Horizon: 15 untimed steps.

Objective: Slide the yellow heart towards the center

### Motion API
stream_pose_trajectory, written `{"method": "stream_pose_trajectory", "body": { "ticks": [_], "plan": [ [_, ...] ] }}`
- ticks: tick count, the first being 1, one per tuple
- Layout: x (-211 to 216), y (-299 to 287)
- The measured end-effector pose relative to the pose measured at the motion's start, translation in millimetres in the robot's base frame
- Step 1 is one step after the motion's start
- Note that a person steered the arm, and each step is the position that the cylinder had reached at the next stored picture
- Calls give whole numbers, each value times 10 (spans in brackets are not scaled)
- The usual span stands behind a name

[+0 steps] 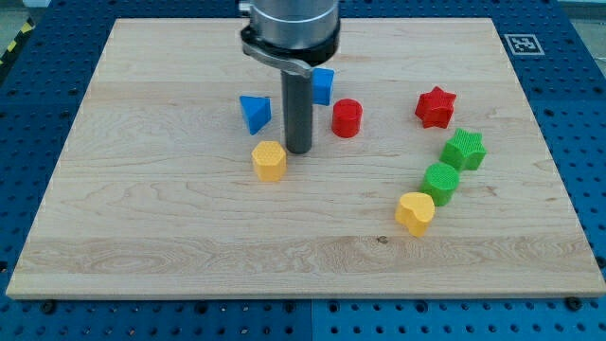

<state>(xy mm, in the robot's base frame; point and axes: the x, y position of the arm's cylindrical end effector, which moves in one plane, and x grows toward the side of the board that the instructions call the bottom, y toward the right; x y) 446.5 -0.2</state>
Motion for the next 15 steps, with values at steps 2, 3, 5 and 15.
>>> {"method": "stream_pose_trajectory", "body": {
  "ticks": [2, 3, 5, 15],
  "plan": [
    [209, 419],
    [419, 458],
    [1028, 471],
    [1057, 1219]
  ]
}}
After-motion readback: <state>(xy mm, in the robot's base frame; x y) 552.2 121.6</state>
